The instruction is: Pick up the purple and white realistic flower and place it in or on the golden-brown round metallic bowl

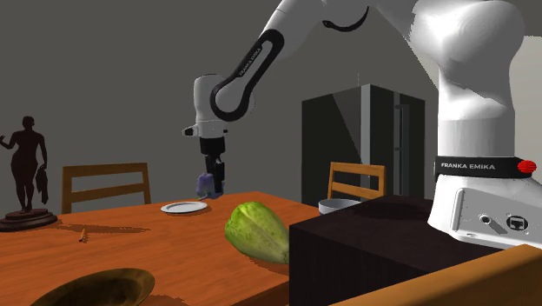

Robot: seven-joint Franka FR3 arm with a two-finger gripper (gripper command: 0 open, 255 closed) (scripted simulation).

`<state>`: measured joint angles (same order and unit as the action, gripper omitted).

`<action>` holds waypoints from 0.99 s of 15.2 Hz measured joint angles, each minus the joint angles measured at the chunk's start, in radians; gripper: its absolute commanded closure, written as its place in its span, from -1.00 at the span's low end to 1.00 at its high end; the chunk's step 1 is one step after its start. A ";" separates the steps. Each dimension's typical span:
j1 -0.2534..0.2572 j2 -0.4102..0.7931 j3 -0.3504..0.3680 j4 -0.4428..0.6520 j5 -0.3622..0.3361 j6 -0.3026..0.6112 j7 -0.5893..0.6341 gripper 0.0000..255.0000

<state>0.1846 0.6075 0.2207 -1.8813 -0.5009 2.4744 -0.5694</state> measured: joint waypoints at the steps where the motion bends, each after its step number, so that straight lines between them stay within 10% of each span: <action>1: 0.016 -0.010 0.005 -0.009 0.000 -0.005 0.021 1.00; 15: 0.258 -0.043 0.067 -0.037 -0.009 -0.079 0.316 1.00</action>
<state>0.4422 0.5643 0.2873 -1.9181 -0.5102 2.3953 -0.2529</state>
